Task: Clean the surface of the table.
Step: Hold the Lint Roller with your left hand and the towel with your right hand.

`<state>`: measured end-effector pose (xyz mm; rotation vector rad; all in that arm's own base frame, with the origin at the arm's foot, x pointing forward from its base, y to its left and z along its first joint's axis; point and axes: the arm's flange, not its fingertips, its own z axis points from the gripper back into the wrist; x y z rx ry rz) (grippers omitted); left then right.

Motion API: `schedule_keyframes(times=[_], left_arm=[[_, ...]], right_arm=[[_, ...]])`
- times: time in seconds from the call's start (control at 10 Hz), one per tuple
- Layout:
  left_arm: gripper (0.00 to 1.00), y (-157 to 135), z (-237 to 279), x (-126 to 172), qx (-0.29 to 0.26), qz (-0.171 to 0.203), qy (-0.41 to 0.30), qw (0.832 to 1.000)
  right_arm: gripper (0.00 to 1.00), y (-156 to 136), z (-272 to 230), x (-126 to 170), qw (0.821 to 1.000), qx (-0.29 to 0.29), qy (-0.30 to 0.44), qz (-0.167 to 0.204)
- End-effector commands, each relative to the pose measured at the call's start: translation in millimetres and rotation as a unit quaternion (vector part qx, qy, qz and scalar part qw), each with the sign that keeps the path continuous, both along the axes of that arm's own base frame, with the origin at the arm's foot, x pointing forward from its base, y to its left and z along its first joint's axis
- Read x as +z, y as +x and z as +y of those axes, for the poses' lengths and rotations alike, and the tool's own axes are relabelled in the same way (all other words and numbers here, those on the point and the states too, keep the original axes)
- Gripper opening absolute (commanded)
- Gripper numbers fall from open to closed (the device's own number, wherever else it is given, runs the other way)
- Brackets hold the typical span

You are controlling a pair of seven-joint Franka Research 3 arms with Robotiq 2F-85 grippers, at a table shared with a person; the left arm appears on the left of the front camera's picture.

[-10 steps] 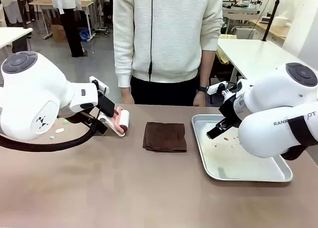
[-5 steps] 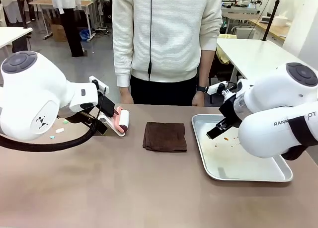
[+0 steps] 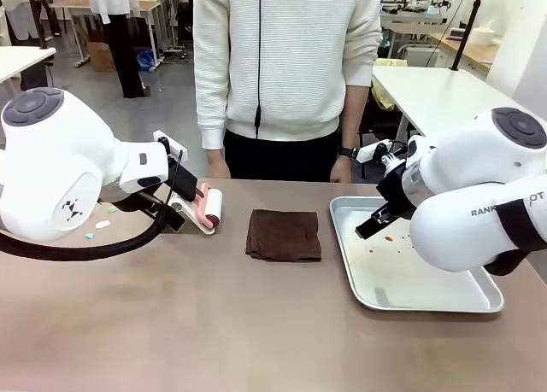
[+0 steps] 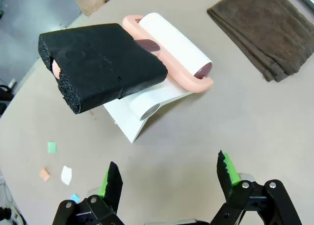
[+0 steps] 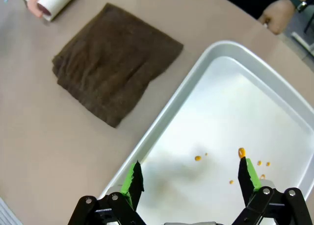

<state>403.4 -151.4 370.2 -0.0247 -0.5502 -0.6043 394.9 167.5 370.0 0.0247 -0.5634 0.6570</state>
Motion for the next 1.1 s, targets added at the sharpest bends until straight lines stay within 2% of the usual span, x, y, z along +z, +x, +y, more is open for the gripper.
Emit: schedule_keyframes(times=[0.0,0.7,0.8,0.9,1.0], left_arm=[[1.0,-0.1,-0.1,0.0,0.0,0.0,0.0,1.0],[1.0,0.0,0.0,0.0,0.0,0.0,0.0,1.0],[1.0,-6.0,4.7,6.6,-0.017,0.021,-0.013,1.0],[1.0,-15.8,10.6,14.2,-0.062,0.091,-0.053,0.992],[1.0,-21.6,18.9,21.3,-0.031,0.134,-0.07,0.988]], right_arm=[[1.0,0.0,-0.1,0.8,1.0,0.0,0.001,-0.001],[1.0,0.0,0.0,0.0,1.0,0.0,0.0,0.0],[1.0,-3.3,-4.3,6.4,0.999,-0.002,0.015,0.034],[1.0,-5.6,-8.8,16.6,0.992,-0.061,0.037,0.102],[1.0,-9.4,-16.9,29.5,0.981,-0.073,0.088,0.155]])
